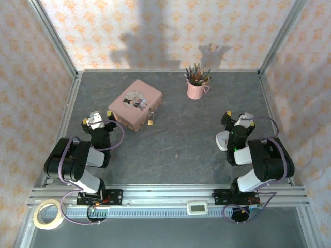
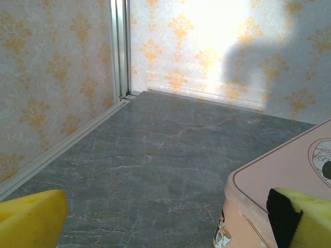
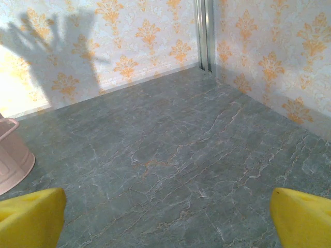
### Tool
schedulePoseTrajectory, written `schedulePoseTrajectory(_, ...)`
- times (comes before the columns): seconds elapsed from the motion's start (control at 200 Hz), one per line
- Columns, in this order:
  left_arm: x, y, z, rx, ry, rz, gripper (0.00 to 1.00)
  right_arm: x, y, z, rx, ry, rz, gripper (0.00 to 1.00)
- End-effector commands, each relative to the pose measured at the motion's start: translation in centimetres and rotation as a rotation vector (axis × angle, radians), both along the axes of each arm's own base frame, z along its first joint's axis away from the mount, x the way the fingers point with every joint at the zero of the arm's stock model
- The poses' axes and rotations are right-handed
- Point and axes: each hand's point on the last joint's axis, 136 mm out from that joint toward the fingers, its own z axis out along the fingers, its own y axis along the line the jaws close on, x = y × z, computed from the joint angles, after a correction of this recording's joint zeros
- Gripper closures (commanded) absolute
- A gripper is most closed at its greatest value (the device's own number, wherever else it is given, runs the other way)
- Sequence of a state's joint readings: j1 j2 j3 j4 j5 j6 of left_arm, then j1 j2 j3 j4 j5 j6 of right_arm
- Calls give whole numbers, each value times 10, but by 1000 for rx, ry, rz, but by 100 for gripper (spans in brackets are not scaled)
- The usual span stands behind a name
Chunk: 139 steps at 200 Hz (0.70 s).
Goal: Unlock the padlock with the key
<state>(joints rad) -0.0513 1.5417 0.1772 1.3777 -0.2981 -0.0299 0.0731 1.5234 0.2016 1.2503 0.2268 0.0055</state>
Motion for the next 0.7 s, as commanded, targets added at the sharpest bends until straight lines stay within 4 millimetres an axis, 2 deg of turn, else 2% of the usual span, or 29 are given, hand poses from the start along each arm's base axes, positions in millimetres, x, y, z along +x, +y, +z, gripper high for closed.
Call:
schedulePoseTrajectory(0.0,3,1,5,-14,-22,4,0,2,0,11,0,-41,-1,0)
schedulePoseTrajectory(0.691,4,1,5,-16,-19,-1,0,3,0,10,0,-37,-1,0)
